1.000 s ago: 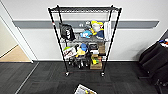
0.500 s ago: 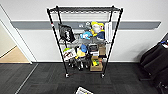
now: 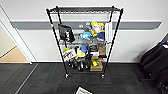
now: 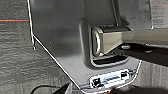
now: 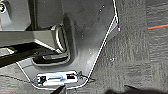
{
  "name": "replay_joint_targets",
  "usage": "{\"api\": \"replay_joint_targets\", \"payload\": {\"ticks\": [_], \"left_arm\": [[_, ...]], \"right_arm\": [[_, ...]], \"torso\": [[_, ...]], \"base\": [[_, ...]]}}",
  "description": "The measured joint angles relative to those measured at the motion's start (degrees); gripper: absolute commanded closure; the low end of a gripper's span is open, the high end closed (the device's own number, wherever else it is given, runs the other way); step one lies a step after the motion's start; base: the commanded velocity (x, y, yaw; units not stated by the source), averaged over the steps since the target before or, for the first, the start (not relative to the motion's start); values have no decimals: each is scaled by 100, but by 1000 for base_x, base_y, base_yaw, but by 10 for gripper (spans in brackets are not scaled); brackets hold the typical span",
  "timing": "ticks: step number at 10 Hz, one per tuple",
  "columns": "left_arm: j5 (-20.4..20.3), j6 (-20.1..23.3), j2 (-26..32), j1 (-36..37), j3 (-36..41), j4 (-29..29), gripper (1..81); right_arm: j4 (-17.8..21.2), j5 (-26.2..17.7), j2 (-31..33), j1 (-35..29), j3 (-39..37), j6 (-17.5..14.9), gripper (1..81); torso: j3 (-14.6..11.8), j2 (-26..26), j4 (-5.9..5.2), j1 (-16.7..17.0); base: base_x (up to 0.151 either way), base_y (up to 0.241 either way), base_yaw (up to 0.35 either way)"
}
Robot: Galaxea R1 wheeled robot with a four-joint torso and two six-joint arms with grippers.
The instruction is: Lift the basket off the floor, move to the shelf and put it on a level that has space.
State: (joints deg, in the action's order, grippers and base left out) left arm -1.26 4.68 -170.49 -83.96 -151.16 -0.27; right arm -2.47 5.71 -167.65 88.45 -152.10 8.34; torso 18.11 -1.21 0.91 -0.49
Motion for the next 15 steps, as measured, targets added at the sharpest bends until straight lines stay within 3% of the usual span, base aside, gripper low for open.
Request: {"api": "replay_joint_targets", "payload": {"ticks": [5, 12, 15], "left_arm": [[-9, -2, 185, -9, 67, -91, 10], [40, -20, 731, 397, 612, -756, 10], [196, -20, 753, 483, 720, -863, 10]], "right_arm": [[-2, -15, 122, -20, 382, 1, 10], [9, -89, 555, -282, 996, 48, 10], [9, -127, 555, -340, 996, 48, 10]], "torso": [[0, -153, 0, -94], [24, -1504, 0, -940], [435, -1993, 0, -1246]], "base": [[0, 0, 0], [0, 0, 0], [0, 0, 0]]}}
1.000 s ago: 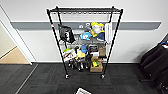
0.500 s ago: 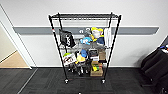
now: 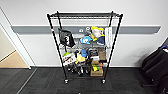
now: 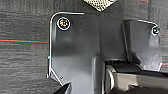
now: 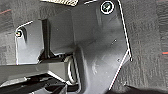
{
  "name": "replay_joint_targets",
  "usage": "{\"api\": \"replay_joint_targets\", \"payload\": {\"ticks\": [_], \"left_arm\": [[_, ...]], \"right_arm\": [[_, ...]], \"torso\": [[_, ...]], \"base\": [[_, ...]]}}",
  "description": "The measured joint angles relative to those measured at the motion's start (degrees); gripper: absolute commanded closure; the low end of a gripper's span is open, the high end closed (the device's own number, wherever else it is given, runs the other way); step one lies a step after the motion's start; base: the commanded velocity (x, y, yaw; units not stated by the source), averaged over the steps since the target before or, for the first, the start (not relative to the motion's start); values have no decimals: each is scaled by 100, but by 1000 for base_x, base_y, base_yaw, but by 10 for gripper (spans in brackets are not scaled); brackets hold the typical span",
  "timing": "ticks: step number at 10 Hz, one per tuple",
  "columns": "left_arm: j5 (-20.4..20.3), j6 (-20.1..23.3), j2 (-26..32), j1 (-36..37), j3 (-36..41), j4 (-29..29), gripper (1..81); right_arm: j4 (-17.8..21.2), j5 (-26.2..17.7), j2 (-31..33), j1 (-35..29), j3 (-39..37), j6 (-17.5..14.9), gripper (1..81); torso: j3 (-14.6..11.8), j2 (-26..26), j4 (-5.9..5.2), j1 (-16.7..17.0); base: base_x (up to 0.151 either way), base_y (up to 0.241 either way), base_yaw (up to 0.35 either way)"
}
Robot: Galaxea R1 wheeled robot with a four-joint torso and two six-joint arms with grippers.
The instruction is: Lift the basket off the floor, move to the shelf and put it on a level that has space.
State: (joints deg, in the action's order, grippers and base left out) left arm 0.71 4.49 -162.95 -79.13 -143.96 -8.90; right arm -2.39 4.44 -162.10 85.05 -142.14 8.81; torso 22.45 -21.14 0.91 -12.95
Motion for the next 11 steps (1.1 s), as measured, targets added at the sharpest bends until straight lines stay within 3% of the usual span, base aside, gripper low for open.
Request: {"api": "replay_joint_targets", "payload": {"ticks": [3, 11], "left_arm": [[89, 0, 239, 157, 347, -168, 10], [780, 0, 736, 903, 691, -935, 10]], "right_arm": [[2, -1, 7, -197, 9, 0, 10], [44, -299, 33, -684, 187, 20, 10]], "torso": [[442, -505, 0, -332], [527, -1993, 0, -1274]], "base": [[0, 0, 0], [0, 0, 0]]}}
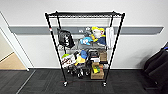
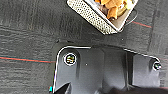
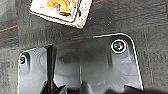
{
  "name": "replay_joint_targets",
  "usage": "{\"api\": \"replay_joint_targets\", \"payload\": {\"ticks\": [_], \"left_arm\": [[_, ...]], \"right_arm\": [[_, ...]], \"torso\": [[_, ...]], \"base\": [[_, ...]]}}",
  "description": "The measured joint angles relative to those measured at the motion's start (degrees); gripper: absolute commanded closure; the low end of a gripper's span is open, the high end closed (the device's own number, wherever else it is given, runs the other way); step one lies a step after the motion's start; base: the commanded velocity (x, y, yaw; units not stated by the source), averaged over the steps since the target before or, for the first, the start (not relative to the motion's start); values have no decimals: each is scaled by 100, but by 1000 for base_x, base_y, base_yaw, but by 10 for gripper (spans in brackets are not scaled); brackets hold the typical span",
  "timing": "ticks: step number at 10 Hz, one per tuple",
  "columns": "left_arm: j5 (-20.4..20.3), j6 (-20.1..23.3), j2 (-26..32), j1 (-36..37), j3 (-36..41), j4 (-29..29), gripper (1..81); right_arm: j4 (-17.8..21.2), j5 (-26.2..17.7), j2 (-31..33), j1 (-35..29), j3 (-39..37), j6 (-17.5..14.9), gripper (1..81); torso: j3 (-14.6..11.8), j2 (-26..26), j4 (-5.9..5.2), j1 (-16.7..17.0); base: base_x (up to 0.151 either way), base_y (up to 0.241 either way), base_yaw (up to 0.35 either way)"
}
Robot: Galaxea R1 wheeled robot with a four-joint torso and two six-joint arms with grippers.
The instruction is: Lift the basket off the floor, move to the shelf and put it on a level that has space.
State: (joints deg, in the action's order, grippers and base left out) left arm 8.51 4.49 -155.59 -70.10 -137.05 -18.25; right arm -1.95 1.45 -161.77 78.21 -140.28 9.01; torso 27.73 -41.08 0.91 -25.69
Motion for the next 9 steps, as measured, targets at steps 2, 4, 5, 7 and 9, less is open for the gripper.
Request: {"api": "replay_joint_targets", "payload": {"ticks": [2, 4, 5, 7, 9], "left_arm": [[256, 0, 10, 244, 2, -95, 10], [480, 0, 38, 583, 2, -208, 10], [610, -2, 43, 719, -17, -261, 10], [774, 0, 49, 791, -149, -313, 10], [824, 0, 54, 729, -289, -388, 10]], "right_arm": [[0, -93, 2, -18, 11, 0, 10], [5, -166, 0, -84, 41, 0, 10], [48, -169, 2, -123, 43, -2, 10], [68, -178, 2, -127, 43, -2, 10], [69, -197, -2, -160, 87, -2, 10]], "torso": [[0, -391, 0, -245], [0, -780, 0, -494], [0, -981, 0, -621], [0, -1367, 2, -865], [0, -1666, 142, -1055]], "base": [[0, 0, 0], [0, 0, 0], [0, 0, 0], [0, 0, 0], [0, 0, 0]]}}
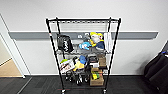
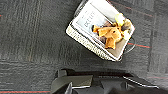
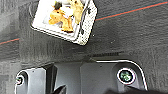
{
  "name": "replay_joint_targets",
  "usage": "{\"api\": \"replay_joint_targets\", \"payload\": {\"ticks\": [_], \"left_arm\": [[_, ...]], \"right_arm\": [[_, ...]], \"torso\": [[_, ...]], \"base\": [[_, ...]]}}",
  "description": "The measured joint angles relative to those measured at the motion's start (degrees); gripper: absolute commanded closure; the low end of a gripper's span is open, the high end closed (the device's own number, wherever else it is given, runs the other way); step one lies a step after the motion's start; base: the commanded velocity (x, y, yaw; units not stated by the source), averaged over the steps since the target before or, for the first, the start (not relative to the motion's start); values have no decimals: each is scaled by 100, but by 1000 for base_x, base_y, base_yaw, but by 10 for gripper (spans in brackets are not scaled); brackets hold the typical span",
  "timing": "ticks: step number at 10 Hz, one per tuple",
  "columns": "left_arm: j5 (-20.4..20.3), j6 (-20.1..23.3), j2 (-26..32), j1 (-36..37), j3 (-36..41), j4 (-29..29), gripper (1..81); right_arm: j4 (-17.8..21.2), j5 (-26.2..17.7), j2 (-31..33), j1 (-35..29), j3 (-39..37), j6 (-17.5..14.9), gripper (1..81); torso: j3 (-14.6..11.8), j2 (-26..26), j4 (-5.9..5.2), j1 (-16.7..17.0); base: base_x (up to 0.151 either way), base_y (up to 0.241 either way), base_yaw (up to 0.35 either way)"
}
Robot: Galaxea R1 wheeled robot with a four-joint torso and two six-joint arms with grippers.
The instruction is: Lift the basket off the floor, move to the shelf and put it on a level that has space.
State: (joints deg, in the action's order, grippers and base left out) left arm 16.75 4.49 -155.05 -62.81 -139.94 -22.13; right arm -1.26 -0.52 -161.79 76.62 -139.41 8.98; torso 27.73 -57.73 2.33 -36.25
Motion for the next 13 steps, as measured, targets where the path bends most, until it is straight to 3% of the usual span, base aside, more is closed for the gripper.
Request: {"api": "replay_joint_targets", "payload": {"ticks": [2, 3, 5, 9, 13], "left_arm": [[4, 0, -2, 73, -2, -99, 10], [2, 0, -7, 149, 5, -162, 10], [77, 0, 0, 201, 2, -212, 10], [172, -2, 34, 444, -2, -323, 10], [199, -9, 28, 641, -146, -339, 10]], "right_arm": [[-4, -126, -4, -30, 83, -1, 10], [-11, -168, -11, -30, 99, -1, 10], [-15, -261, -12, -126, 221, -1, 10], [-9, -558, -12, -485, 273, -1, 10], [-1, -581, 0, -617, 503, -1, 10]], "torso": [[0, -315, 304, -179], [2, -439, 389, -252], [135, -686, 422, -405], [841, -1438, 424, -883], [1562, -2212, 426, -1377]], "base": [[0, 0, 0], [0, 0, 0], [0, 0, 0], [0, 0, 0], [0, 0, 0]]}}
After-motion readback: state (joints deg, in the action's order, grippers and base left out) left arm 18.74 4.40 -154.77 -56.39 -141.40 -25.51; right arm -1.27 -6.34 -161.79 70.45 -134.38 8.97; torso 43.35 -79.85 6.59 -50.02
